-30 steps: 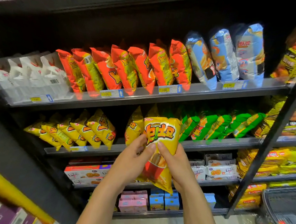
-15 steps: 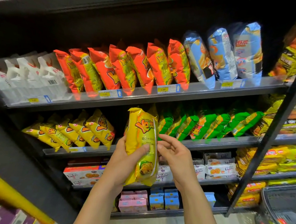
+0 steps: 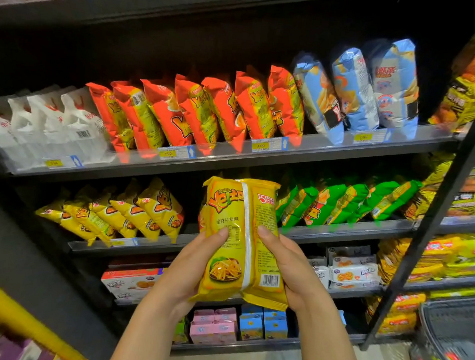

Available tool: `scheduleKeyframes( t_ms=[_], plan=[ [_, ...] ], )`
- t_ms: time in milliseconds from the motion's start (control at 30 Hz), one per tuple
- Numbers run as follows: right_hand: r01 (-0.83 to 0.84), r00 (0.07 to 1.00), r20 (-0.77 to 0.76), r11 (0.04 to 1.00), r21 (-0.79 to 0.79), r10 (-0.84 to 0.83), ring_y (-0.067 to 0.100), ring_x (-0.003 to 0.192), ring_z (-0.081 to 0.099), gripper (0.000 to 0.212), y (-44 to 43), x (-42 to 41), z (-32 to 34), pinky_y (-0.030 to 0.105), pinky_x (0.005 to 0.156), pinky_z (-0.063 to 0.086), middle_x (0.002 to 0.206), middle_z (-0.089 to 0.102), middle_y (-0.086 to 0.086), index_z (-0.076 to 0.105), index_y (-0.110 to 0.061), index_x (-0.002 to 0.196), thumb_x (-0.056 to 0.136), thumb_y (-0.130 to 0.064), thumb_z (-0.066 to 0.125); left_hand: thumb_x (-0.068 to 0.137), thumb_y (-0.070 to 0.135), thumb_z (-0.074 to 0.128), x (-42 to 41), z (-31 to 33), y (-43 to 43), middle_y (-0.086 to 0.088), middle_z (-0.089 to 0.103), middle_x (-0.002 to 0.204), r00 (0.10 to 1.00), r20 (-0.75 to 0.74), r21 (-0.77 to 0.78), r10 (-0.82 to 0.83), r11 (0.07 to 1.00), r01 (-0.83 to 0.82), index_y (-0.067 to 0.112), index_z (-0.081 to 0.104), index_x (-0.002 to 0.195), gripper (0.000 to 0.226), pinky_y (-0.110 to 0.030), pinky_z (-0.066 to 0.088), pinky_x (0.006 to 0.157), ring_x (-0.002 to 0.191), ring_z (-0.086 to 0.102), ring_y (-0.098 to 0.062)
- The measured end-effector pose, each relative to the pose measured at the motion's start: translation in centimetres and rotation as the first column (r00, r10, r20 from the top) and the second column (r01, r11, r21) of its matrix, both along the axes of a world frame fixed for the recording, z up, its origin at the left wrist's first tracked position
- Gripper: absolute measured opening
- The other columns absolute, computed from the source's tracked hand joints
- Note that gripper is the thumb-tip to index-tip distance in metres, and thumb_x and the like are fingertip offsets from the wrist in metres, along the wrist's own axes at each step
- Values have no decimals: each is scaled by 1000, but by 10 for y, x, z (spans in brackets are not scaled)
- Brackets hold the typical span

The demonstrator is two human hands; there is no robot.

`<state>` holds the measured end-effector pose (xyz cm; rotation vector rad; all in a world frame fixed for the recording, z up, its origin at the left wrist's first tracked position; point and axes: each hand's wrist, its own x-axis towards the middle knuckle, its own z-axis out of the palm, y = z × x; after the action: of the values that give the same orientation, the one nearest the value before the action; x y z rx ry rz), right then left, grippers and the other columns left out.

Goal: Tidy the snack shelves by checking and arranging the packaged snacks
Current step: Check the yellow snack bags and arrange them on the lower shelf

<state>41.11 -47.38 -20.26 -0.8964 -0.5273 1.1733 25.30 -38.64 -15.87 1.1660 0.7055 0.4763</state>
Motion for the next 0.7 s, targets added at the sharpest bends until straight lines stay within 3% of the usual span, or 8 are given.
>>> scheduleKeyframes(
  t_ms=[167, 333, 533, 700],
  plan=[
    [61, 993, 94, 996, 60, -66, 33, 117, 73, 49, 0, 1, -2, 46, 97, 61, 126, 75, 15, 61, -9, 138, 93, -25, 68, 94, 36, 67, -6, -1, 7, 1, 79, 121, 1000, -9, 128, 9, 992, -8, 29, 61, 138, 45, -34, 64, 81, 110, 76, -18],
    [48, 973, 219, 990, 133, -77, 31, 122, 70, 52, -1, 9, -10, 44, 100, 59, 131, 73, 13, 56, -13, 140, 92, -11, 76, 85, 33, 82, -15, -2, 15, -2, 71, 138, 1000, 16, 221, -13, 975, 10, 27, 60, 143, 63, -52, 51, 109, 129, 67, -24],
    [69, 951, 286, 984, 164, -115, 27, 118, 71, 64, -2, 13, -18, 39, 95, 59, 125, 76, 7, 59, -19, 133, 75, -6, 82, 84, 14, 85, -19, -6, 19, 3, 74, 130, 998, -7, 343, -61, 937, 60, 26, 61, 136, 59, -29, 59, 92, 122, 69, -16],
    [69, 949, 295, 987, 144, -110, 27, 118, 71, 69, -2, 16, -17, 41, 98, 59, 124, 76, 6, 59, -21, 133, 72, -14, 91, 80, 15, 83, -17, -5, 20, 6, 76, 125, 998, -4, 318, -57, 946, 55, 30, 63, 131, 57, -28, 61, 86, 117, 71, -13]
  ],
)
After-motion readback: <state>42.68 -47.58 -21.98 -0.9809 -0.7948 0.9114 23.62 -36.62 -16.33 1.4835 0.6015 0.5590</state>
